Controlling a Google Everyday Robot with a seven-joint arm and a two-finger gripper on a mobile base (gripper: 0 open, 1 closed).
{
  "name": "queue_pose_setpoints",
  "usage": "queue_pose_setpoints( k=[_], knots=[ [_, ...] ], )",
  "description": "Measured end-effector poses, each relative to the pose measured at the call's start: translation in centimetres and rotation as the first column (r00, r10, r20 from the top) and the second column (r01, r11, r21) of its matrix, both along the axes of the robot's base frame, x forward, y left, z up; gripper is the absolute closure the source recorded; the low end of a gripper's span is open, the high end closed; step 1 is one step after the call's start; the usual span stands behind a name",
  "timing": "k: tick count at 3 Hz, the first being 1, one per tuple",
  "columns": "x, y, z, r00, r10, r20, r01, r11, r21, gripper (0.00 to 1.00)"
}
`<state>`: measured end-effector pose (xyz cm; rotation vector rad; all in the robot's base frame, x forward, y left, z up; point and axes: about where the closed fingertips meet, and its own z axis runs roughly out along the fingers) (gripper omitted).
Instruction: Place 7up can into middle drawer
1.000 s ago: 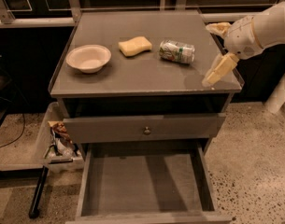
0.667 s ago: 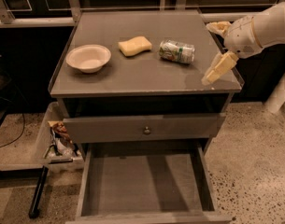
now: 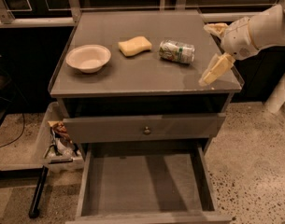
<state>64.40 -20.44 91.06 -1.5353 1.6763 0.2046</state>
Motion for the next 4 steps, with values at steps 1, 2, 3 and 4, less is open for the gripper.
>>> queue_pose_setpoints(
  k=[1,2,3,4],
  knots=[
    [2.0,1.3,0.1,0.9989,0.002,0.046,-0.004,0.998,0.055,0.00],
    [3.9,2.1,0.1,0.9978,-0.008,0.065,0.001,0.995,0.099,0.00],
    [5.9,2.2,-0.6,0.9981,-0.043,0.044,0.037,0.992,0.122,0.00],
    [8.0,2.2,-1.7,0.9960,-0.089,0.006,0.088,0.988,0.125,0.00]
  ],
)
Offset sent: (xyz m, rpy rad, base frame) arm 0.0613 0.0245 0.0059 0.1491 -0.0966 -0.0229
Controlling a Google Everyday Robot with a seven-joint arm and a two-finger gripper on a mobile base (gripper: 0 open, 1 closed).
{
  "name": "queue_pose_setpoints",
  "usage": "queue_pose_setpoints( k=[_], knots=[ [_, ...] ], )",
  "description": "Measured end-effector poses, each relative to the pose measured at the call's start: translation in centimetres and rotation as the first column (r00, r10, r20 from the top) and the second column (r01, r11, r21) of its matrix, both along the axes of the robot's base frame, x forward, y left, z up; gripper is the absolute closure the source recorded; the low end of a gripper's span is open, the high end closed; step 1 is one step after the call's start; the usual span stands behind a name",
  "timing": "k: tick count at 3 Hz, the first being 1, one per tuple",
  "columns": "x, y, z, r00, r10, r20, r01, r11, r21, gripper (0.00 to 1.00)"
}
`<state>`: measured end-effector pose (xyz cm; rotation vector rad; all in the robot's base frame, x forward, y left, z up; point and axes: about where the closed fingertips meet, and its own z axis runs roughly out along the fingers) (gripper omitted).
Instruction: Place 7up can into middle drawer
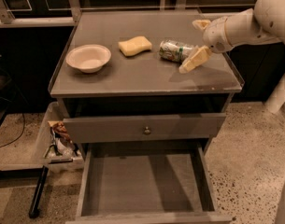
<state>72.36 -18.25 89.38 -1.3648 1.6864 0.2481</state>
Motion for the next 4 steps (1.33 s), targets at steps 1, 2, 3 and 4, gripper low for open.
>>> queue_pose_setpoints(
  k=[1,2,3,4],
  knots=[
    [1.7,0.3,-0.8,0.9987,-0.037,-0.034,0.038,0.999,0.006,0.00],
    [2.9,0.8,-1.4,0.9959,-0.059,-0.068,0.061,0.998,0.027,0.00],
    [3.5,1.2,-2.0,0.9923,-0.068,-0.104,0.074,0.995,0.060,0.00],
    [3.9,1.1,-2.9,0.9837,-0.084,-0.159,0.100,0.990,0.095,0.00]
  ],
)
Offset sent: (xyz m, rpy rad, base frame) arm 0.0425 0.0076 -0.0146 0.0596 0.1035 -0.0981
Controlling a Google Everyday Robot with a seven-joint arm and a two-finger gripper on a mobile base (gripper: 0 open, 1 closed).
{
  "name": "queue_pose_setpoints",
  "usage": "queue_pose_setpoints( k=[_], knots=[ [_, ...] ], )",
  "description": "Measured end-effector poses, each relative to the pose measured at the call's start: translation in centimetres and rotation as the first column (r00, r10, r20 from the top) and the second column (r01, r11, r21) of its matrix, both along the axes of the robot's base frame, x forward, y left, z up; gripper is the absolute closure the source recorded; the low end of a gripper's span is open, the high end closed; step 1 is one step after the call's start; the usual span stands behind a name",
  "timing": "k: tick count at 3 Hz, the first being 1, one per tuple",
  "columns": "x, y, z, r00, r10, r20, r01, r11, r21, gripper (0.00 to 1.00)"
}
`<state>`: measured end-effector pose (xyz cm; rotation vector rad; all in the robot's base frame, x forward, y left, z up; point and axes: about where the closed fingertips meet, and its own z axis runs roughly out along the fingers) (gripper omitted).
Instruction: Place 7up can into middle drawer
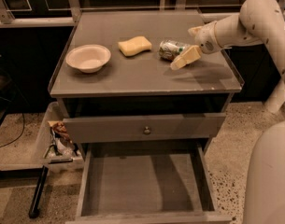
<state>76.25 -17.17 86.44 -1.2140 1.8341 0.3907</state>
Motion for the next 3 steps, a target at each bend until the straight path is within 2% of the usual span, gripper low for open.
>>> queue_pose_setpoints(
  k=[1,3],
  knots=[
    [0.05,0.04,-0.09,1.0000,-0.003,-0.006,0.003,1.000,0.005,0.17],
    [0.05,0.05,-0.10,1.0000,-0.003,-0.006,0.003,1.000,0.005,0.63]
  ],
)
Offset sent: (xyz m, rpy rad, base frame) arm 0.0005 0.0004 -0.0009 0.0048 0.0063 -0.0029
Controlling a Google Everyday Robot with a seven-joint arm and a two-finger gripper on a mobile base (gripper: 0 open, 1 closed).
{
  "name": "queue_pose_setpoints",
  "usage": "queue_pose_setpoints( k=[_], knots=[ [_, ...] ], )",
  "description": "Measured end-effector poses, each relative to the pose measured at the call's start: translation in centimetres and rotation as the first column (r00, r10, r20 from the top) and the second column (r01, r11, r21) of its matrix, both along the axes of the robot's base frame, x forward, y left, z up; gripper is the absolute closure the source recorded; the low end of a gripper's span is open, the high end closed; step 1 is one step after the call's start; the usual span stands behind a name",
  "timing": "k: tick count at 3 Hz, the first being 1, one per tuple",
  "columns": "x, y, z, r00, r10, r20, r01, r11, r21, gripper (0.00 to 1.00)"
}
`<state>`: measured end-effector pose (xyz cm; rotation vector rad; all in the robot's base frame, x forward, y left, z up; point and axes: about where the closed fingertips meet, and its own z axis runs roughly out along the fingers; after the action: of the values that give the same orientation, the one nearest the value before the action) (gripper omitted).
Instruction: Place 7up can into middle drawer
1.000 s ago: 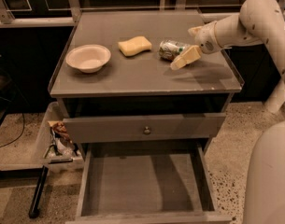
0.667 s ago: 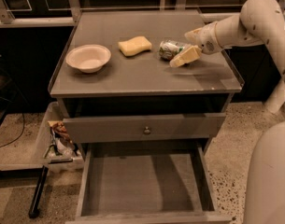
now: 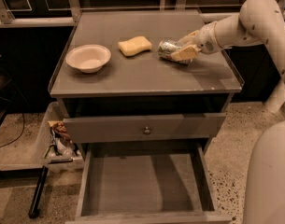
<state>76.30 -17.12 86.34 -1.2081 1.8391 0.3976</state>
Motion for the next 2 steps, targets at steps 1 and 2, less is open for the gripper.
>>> queue_pose_setpoints(
  k=[1,2],
  knots=[
    [0.00,0.00,0.00,1.0000,0.000,0.000,0.000,1.000,0.000,0.87],
    [0.00,0.01,0.00,1.0000,0.000,0.000,0.000,1.000,0.000,1.00]
  ],
)
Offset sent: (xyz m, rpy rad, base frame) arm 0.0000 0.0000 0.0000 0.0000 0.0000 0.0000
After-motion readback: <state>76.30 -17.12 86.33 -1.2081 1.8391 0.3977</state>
